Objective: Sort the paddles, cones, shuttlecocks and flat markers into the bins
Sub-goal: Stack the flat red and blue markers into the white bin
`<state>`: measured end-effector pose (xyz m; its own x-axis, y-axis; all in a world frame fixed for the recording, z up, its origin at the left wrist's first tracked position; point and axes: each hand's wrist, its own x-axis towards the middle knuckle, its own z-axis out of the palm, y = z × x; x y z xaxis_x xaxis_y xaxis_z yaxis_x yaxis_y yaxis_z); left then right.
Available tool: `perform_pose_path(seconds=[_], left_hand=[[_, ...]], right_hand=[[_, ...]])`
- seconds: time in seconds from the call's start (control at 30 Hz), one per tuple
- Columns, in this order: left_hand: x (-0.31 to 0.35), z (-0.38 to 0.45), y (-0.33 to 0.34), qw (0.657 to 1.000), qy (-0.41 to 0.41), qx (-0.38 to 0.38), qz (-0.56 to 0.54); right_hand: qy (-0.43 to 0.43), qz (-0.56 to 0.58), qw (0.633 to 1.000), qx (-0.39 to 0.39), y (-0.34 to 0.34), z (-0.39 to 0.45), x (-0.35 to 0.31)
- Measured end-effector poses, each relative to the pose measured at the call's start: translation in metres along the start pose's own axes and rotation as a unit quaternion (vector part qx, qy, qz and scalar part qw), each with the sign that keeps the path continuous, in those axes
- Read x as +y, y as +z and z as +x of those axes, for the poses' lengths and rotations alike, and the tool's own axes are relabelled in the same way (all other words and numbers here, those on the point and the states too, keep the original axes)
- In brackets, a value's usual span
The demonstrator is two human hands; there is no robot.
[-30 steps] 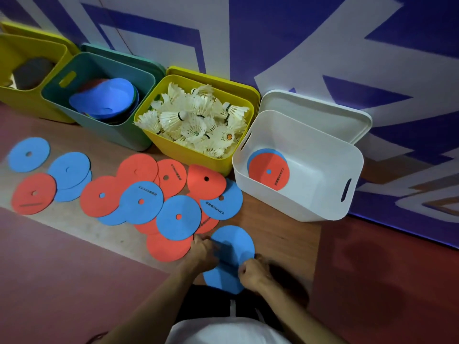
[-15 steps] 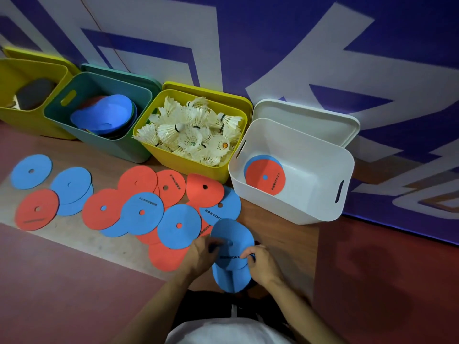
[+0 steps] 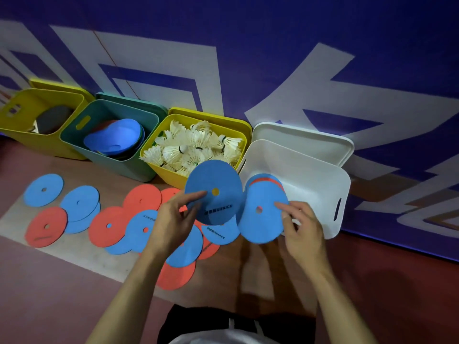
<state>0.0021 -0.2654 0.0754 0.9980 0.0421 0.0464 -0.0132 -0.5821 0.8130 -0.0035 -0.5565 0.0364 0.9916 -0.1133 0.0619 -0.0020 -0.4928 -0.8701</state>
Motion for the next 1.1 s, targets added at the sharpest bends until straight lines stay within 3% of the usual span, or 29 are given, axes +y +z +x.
perform_pose_path(seconds=[0.07,0.13,0.23,0.4,0.63,0.83,0.93,1.0,1.1], left_hand=[[0.010,0.010,0.001,1.000,0.001,0.000,-0.020],[0.020,0.018,0.005,0.999,-0.007,-0.002,-0.041],[0.033,0.025,0.015,0.997,-0.005,-0.013,-0.076],[0.047,0.040,0.045,0.992,0.005,-0.071,-0.100],[0.085,0.074,0.110,0.972,-0.007,-0.174,-0.160],[0.095,0.093,0.152,0.966,-0.029,-0.223,-0.126],[0.081,0.099,0.162,0.969,-0.026,-0.243,-0.048],[0.069,0.099,0.158,0.971,-0.012,-0.238,0.018],[0.046,0.084,0.130,0.970,-0.062,-0.234,-0.008]], right_hand=[[0.054,0.025,0.998,0.022,-0.009,0.017,0.002],[0.144,0.038,0.988,-0.039,-0.014,0.029,0.016],[0.192,-0.005,0.974,-0.122,-0.018,0.021,0.028],[0.218,0.079,0.970,-0.068,-0.013,-0.019,0.037],[0.224,0.057,0.960,-0.156,-0.002,-0.059,0.049],[0.210,0.048,0.967,-0.137,-0.011,-0.062,0.047],[0.213,0.049,0.968,-0.127,-0.014,-0.061,0.051],[0.218,0.039,0.967,-0.130,-0.015,-0.059,0.054],[0.233,0.023,0.963,-0.134,-0.014,-0.057,0.058]])
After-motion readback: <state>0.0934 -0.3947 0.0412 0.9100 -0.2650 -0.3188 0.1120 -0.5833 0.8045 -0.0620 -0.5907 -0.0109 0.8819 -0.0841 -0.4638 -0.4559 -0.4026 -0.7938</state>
